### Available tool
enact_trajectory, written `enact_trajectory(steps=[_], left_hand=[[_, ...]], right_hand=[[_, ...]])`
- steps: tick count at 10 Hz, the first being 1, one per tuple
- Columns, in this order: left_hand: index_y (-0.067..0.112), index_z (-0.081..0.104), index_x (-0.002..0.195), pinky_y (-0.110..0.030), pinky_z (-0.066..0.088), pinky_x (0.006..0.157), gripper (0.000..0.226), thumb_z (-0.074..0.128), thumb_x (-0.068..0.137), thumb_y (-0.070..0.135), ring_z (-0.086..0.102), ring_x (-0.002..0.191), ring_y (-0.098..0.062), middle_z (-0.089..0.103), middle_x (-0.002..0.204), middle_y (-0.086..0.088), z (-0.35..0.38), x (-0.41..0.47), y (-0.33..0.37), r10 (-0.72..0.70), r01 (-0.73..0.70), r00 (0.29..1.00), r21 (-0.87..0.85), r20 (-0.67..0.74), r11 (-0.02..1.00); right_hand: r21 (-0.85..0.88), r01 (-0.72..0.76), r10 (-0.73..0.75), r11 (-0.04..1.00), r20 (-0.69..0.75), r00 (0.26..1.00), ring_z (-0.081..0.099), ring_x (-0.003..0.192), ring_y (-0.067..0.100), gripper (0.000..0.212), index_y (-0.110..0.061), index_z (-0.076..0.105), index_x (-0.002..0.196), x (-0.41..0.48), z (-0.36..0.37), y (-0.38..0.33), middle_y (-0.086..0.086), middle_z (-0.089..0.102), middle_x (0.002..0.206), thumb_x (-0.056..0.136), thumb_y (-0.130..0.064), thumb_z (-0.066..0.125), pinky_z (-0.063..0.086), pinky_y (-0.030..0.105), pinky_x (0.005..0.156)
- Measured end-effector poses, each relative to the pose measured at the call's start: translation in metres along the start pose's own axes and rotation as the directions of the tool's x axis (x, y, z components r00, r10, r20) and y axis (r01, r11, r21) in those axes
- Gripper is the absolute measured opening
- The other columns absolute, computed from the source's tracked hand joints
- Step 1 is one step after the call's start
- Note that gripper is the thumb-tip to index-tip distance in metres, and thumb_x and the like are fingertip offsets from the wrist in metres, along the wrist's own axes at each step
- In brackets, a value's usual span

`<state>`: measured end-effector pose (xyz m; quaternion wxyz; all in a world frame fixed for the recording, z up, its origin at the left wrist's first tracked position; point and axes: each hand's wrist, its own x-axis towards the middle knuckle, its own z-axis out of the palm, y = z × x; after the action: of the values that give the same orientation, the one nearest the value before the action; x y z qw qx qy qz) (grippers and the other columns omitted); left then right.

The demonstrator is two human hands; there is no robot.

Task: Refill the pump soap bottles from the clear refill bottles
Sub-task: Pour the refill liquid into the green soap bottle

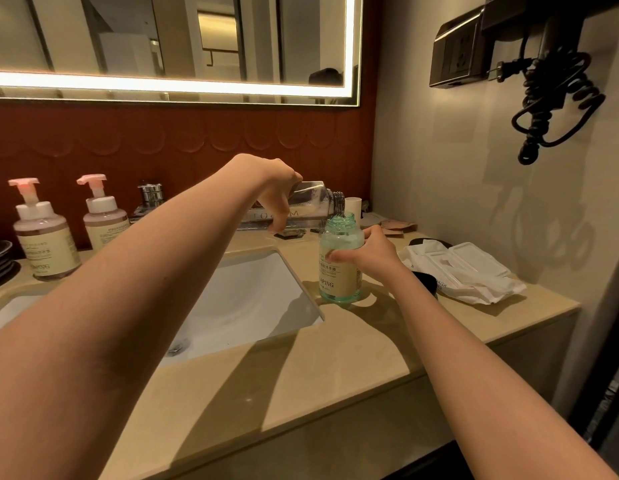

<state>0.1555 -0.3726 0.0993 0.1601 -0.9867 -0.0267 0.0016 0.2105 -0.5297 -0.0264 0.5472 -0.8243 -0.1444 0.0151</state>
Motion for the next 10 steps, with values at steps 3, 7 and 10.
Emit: enact_trajectory(steps=[3, 7, 10], left_hand=[[0.020, 0.041, 0.104, -0.026, 0.044, 0.068, 0.061, 0.083, 0.061, 0.031, 0.052, 0.087, -0.019, 0.054, 0.100, -0.002, -0.0009, 0.0007, 0.0004, 0.011, -0.011, 1.000, 0.014, -0.004, 1.000], [0.016, 0.046, 0.121, -0.031, 0.052, 0.076, 0.074, 0.084, 0.060, 0.034, 0.054, 0.092, -0.021, 0.056, 0.105, -0.004, -0.0032, -0.0004, 0.0017, 0.003, -0.003, 1.000, 0.046, 0.000, 0.999], [0.014, 0.046, 0.123, -0.029, 0.048, 0.072, 0.075, 0.083, 0.061, 0.034, 0.050, 0.087, -0.018, 0.052, 0.100, -0.001, -0.0046, -0.0030, 0.0034, -0.006, 0.007, 1.000, 0.067, -0.016, 0.998]], right_hand=[[0.005, -0.001, 0.001, 1.000, 0.003, 1.000, 0.049, 0.121, 0.025, 0.069, -0.012, 0.038, 0.123, -0.0004, -0.0004, 0.0002, 0.006, 0.051, 0.130, 0.070, -0.023, 0.081, 0.046, 0.039, 0.093], [0.002, -0.001, 0.001, 1.000, 0.005, 1.000, 0.049, 0.120, 0.024, 0.070, -0.013, 0.038, 0.123, 0.0002, -0.0004, 0.0006, 0.006, 0.051, 0.129, 0.070, -0.023, 0.081, 0.045, 0.040, 0.094], [-0.008, -0.002, 0.002, 1.000, 0.000, 1.000, 0.049, 0.120, 0.024, 0.069, -0.013, 0.039, 0.121, 0.0008, -0.0005, 0.0001, 0.005, 0.052, 0.128, 0.069, -0.024, 0.081, 0.045, 0.039, 0.093]])
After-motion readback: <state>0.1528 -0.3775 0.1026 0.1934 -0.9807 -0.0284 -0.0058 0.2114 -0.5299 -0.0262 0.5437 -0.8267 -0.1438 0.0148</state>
